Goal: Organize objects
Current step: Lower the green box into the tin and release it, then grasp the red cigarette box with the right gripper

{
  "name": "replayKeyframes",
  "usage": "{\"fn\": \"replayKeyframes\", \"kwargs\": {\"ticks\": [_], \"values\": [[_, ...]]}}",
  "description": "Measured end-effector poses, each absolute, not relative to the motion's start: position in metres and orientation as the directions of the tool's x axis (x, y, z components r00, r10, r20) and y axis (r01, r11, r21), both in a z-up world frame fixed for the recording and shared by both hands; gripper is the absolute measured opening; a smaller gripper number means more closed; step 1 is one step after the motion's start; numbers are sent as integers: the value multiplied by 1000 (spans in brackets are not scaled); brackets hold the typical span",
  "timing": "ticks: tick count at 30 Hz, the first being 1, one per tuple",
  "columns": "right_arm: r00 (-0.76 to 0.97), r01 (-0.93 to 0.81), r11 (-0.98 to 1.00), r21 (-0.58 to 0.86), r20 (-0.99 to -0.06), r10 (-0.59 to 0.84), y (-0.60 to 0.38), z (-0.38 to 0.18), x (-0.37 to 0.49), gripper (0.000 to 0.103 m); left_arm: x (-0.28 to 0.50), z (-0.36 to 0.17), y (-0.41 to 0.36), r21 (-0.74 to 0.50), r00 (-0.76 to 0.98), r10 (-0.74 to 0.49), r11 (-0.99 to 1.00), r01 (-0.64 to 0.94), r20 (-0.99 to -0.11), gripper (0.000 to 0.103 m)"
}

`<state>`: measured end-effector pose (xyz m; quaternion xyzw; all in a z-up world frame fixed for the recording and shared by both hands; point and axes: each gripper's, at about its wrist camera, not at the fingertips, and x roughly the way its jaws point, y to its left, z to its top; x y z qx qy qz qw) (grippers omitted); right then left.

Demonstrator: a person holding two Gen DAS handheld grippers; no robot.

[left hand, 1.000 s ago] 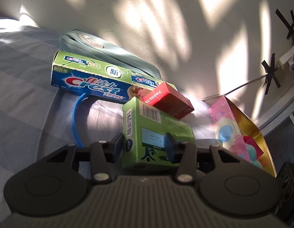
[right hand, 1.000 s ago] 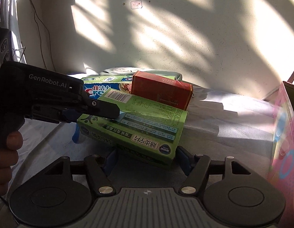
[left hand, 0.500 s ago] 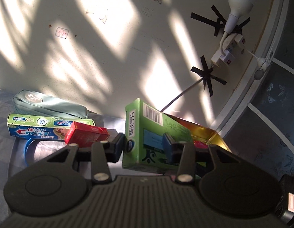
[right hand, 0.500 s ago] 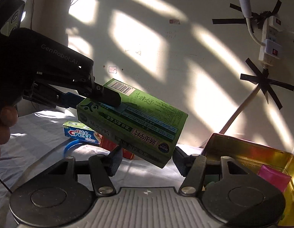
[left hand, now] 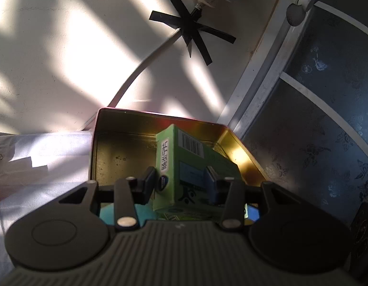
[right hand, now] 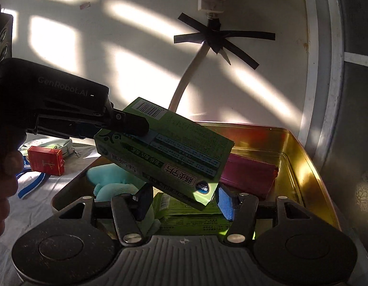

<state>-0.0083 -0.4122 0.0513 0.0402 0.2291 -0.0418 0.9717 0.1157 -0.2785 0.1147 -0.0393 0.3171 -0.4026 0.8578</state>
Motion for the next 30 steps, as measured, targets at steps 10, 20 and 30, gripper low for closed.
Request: {"fn": "replayKeyframes", "kwargs": {"ticks": [10,20,30], "values": [[921,160,980,119,-374,-105,-419,44,-21,63,110,106,-273,-201,573,-622,751,629,-533,47],[950,173,977,128,-284,-131,-390,61,-68,63,55,114,-244,-97,636,-561,785,612,-530,47],[952,195,964,180,-271,-142,-376,64,-111,63,22,101,-199,-26,693,-466,839,544,-550,52]]}}
